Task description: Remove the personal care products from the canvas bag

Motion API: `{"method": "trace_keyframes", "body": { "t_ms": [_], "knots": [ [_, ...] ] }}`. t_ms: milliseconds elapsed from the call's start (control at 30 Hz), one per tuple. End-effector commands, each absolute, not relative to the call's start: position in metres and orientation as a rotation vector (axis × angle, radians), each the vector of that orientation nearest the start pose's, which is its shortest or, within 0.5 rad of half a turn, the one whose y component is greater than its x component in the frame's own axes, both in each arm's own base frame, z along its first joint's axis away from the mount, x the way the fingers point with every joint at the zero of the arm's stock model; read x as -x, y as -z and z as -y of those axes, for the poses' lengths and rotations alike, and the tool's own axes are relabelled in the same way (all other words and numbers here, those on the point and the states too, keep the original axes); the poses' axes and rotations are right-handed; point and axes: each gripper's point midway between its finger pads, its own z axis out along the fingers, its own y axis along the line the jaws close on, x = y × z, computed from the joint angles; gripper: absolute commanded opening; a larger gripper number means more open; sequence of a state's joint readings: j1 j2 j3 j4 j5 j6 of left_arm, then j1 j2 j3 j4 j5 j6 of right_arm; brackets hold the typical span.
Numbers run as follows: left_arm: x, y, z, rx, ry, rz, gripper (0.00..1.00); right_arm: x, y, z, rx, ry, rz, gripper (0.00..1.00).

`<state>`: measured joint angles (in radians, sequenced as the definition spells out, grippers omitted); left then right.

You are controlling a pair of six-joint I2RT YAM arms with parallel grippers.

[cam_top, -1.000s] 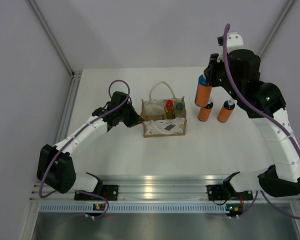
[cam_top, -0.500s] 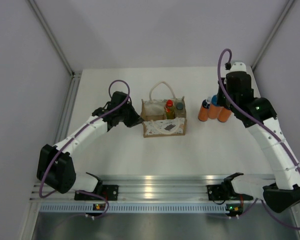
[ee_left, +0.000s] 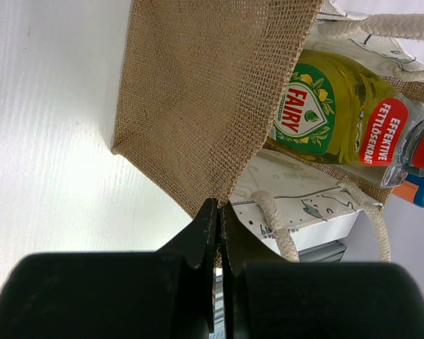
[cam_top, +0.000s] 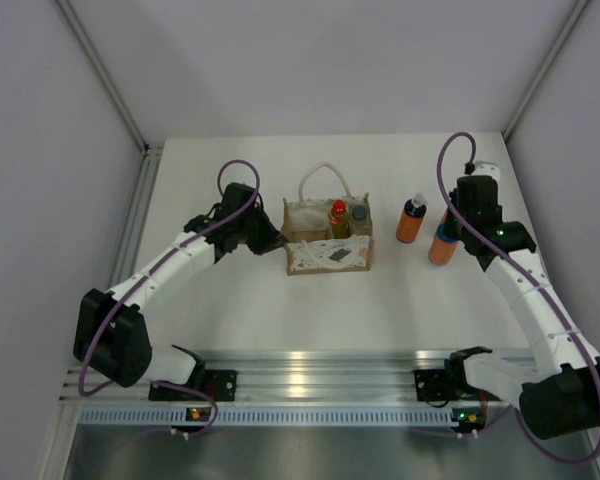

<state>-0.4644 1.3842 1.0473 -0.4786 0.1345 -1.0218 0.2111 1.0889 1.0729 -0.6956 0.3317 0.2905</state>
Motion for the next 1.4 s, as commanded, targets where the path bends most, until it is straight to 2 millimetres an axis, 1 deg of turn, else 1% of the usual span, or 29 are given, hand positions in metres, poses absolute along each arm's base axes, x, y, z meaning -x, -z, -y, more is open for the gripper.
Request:
{"method": "trace_keyframes", "body": {
  "t_ms": [0,67,133,167,200,333,400,433,467,500,533,567,667,700,767,800,867,900,967,1000,1067,1100,1133,1167,1200,1233,1267,1300,1367],
  "knots": [
    [-0.314,-0.167,0.217,0.624,0.825,-2.429,0.0,-0.334,-0.27,-0.015,-0.331,0.009,-1.958,0.0],
    [-0.313,-0.166,0.217,0.623,0.823,-2.435,0.0,-0.338,-0.264,-0.014,-0.33,0.001,-1.963,0.0],
    [-0.312,-0.167,0.217,0.622,0.829,-2.433,0.0,-0.339,-0.253,-0.011,-0.335,0.008,-1.975,0.0],
    [-0.313,-0.168,0.217,0.62,0.829,-2.43,0.0,-0.342,-0.253,-0.01,-0.337,0.006,-1.968,0.0],
    [-0.313,-0.167,0.217,0.619,0.827,-2.431,0.0,-0.343,-0.245,-0.007,-0.346,0.017,-1.984,0.0],
    [-0.312,-0.166,0.217,0.616,0.827,-2.434,0.0,-0.347,-0.228,-0.004,-0.347,0.026,-2.025,0.0],
    [-0.311,-0.166,0.217,0.618,0.828,-2.435,0.0,-0.347,-0.222,-0.005,-0.341,0.026,-2.044,0.09],
    [-0.311,-0.166,0.217,0.618,0.829,-2.434,0.0,-0.347,-0.221,-0.006,-0.338,0.018,-2.048,0.15],
    [-0.311,-0.165,0.216,0.619,0.825,-2.436,0.0,-0.346,-0.22,-0.006,-0.339,0.017,-2.049,0.28],
    [-0.311,-0.166,0.217,0.616,0.828,-2.432,0.0,-0.345,-0.219,-0.006,-0.34,0.019,-2.051,0.35],
    [-0.311,-0.167,0.216,0.617,0.827,-2.431,0.0,-0.344,-0.218,-0.006,-0.341,0.018,-2.054,0.45],
    [-0.31,-0.165,0.216,0.618,0.825,-2.434,0.0,-0.344,-0.219,-0.007,-0.336,0.011,-2.052,0.52],
    [-0.311,-0.166,0.217,0.615,0.83,-2.435,0.0,-0.344,-0.225,-0.01,-0.311,-0.003,-2.045,0.59],
    [-0.31,-0.166,0.217,0.613,0.831,-2.436,0.0,-0.344,-0.234,-0.011,-0.307,-0.014,-2.027,0.64],
    [-0.311,-0.167,0.217,0.614,0.832,-2.436,0.0,-0.343,-0.244,-0.015,-0.293,-0.041,-2.023,0.67],
    [-0.311,-0.168,0.218,0.614,0.837,-2.433,0.0,-0.345,-0.256,-0.018,-0.283,-0.061,-2.005,0.67],
    [-0.311,-0.168,0.218,0.611,0.839,-2.435,0.0,-0.345,-0.267,-0.032,-0.246,-0.13,-1.999,0.67],
    [-0.311,-0.168,0.218,0.612,0.837,-2.434,0.0,-0.346,-0.279,-0.044,-0.207,-0.171,-1.985,0.67],
    [-0.311,-0.168,0.218,0.61,0.837,-2.434,0.0,-0.345,-0.289,-0.064,-0.16,-0.235,-1.977,0.67],
    [-0.312,-0.167,0.218,0.609,0.834,-2.435,0.0,-0.344,-0.297,-0.083,-0.106,-0.282,-1.974,0.67],
    [-0.311,-0.166,0.218,0.611,0.831,-2.44,0.0,-0.342,-0.302,-0.105,-0.061,-0.333,-1.975,0.67],
    [-0.312,-0.166,0.218,0.612,0.829,-2.439,0.0,-0.34,-0.306,-0.129,0.004,-0.378,-1.979,0.67],
    [-0.312,-0.164,0.218,0.613,0.827,-2.442,0.0,-0.339,-0.307,-0.14,0.034,-0.391,-1.983,0.67],
    [-0.312,-0.164,0.217,0.616,0.824,-2.44,0.0,-0.334,-0.315,-0.161,0.089,-0.429,-1.975,0.66],
    [-0.312,-0.165,0.217,0.617,0.823,-2.439,0.0,-0.336,-0.307,-0.172,0.114,-0.433,-2.008,0.66],
    [-0.312,-0.164,0.217,0.617,0.823,-2.439,0.0,-0.336,-0.307,-0.18,0.13,-0.434,-2.015,0.65],
    [-0.313,-0.164,0.217,0.618,0.82,-2.44,0.0,-0.332,-0.315,-0.198,0.172,-0.461,-2.005,0.65],
    [-0.312,-0.163,0.217,0.62,0.82,-2.441,0.0,-0.335,-0.308,-0.208,0.191,-0.452,-2.032,0.64],
    [-0.313,-0.165,0.217,0.62,0.82,-2.438,0.0,-0.336,-0.302,-0.22,0.232,-0.433,-2.059,0.63]
  ]
}}
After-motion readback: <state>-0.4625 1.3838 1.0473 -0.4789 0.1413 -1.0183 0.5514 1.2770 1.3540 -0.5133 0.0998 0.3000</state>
